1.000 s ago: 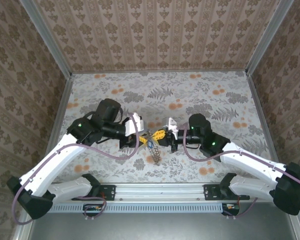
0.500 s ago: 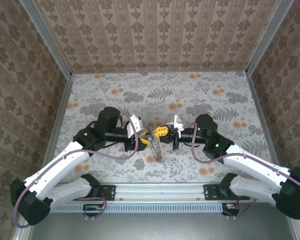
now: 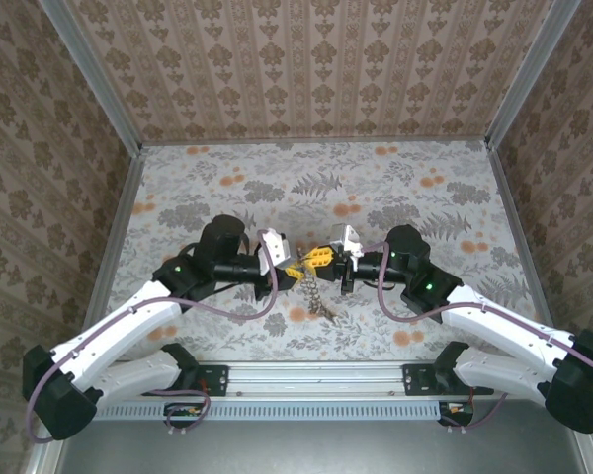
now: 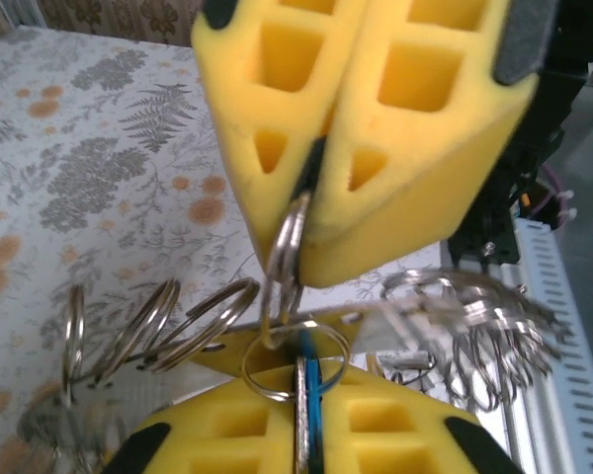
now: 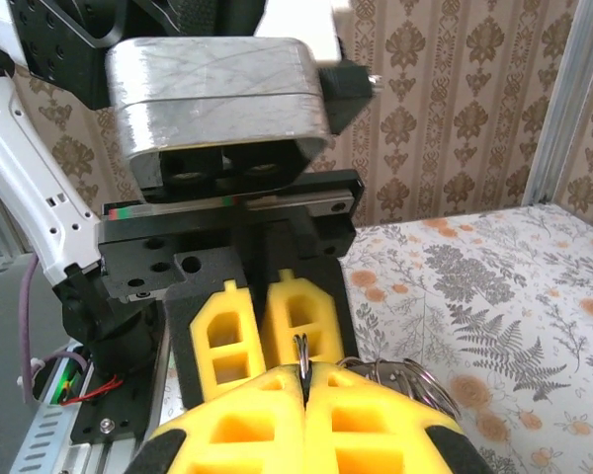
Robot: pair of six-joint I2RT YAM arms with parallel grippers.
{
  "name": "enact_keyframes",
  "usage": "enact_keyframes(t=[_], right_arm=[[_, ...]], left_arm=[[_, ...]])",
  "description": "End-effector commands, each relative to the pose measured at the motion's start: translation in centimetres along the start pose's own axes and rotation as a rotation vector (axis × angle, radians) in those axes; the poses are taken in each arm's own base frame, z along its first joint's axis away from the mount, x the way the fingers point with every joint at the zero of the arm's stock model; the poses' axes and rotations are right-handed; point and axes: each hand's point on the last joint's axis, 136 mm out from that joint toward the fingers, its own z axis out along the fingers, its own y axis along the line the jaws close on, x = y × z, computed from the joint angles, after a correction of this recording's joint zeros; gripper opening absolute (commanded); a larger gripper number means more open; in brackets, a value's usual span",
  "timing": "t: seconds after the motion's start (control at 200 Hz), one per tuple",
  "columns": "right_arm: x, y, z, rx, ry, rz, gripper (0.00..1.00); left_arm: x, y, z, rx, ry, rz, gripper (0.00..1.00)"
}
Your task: Put the keys on the keyring
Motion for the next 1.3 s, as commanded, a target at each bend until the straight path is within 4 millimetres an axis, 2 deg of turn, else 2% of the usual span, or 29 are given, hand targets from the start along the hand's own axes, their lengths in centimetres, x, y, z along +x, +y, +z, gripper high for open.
enact_keyframes(t=[0.0, 0.14, 0.335, 0.545, 0.73, 0.865, 1.07, 1.25, 1.295], right_arm=[[-1.6, 0.0, -0.6, 0.016, -0.027, -0.057, 0.00], [-0.7, 0.2, -0.8, 0.012, 0.022, -0.077, 0.00], [0.4, 0.4, -0.7, 0.001, 0.105, -0.109, 0.00], [0.3, 0.7, -0.2, -0.015, 0.138, -0.101, 0.00], [1.6, 0.2, 0.0, 0.010, 0.195, -0.078, 0.00], [2.2, -0.2, 0.3, 0.028, 0.231, -0.045, 0.00], [1.4, 0.1, 1.3, 0.024, 0.193, -0.008, 0.00], [2.0, 0.0, 1.4, 0.039, 0.195, 0.005, 0.00], [2.2, 0.0, 1.2, 0.043, 0.187, 0.007, 0.07]], left_arm=[[-0.2, -0.1, -1.1, -0.030, 0.023, 0.067, 0.08], [0.0, -0.2, -2.0, -0.029, 0.061, 0.085, 0.00], [-0.6, -0.3, -2.7, -0.012, 0.109, 0.117, 0.00], [-1.0, -0.9, -2.3, 0.072, 0.201, 0.157, 0.00], [-1.7, -0.9, -2.5, 0.076, 0.255, 0.250, 0.00], [-1.1, -0.8, -2.5, 0.092, 0.352, 0.328, 0.00], [0.1, -0.1, -2.1, 0.116, 0.505, 0.435, 0.00], [0.1, 0.7, -2.5, 0.105, 0.570, 0.512, 0.00], [0.0, 0.9, -2.8, 0.097, 0.580, 0.542, 0.00]])
